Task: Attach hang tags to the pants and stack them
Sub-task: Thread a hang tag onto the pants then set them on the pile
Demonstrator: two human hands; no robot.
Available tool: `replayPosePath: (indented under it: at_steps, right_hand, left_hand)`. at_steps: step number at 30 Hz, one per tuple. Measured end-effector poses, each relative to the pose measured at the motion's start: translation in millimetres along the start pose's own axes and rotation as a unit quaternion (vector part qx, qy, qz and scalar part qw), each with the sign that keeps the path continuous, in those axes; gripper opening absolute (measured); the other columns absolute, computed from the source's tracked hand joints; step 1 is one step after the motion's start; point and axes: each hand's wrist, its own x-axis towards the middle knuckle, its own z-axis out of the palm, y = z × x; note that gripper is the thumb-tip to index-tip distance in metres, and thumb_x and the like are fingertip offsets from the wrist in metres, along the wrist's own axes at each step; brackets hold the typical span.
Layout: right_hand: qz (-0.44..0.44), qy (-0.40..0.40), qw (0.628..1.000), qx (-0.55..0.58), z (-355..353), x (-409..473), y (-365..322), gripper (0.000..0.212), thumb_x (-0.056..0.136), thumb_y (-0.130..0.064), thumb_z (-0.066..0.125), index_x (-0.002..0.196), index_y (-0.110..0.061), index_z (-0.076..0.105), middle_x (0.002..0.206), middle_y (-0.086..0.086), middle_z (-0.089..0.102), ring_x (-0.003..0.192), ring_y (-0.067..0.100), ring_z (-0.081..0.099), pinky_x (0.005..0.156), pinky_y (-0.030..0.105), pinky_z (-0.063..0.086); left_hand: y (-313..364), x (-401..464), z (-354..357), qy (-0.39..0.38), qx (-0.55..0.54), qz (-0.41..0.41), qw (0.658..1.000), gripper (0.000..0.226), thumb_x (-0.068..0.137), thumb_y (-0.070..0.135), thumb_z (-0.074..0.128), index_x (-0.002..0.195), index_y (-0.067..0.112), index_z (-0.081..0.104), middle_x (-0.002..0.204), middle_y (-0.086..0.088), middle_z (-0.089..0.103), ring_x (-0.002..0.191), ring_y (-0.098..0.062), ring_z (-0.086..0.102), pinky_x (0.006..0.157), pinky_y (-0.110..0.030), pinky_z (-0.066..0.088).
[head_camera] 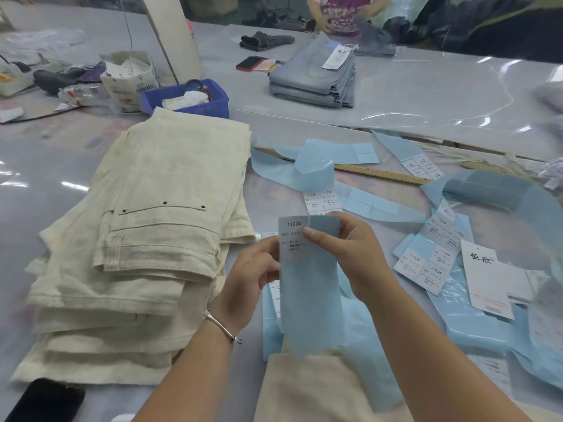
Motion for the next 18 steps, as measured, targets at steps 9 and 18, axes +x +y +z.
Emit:
replayPosePath:
  at_steps: [9, 18]
  right_hand:
    - [-0.263, 0.120, 0.891, -0.351, 2, -2, -3, 0.025, 0.077, -0.016, 0.078, 0.101, -0.024, 0.075, 0.114, -0.001, 0.056, 0.110, 0.015, 0.046, 0.096, 0.021, 0.036]
    - [-0.312, 0.124, 0.857, -0.392, 7, -10, 1, 0.008, 0.078, -0.012, 0.078, 0.086, -0.012, 0.078, 0.098, 0.002, 0.067, 0.097, 0.029, 0.057, 0.081, 0.051, 0.046]
  left_hand:
    - [4, 3, 11, 0.105, 0.019, 0.017, 0.994, 0.022, 0.093, -0.003, 0.055, 0.108, 0.010, 0.064, 0.073, -0.004, 0.072, 0.067, -0.015, 0.068, 0.058, -0.026, 0.057]
    - [5, 2, 12, 0.130, -0.029, 0.006, 0.991, 0.033, 0.090, -0.009, 0.051, 0.098, 0.014, 0.073, 0.089, -0.016, 0.070, 0.083, -0.022, 0.068, 0.068, -0.028, 0.058]
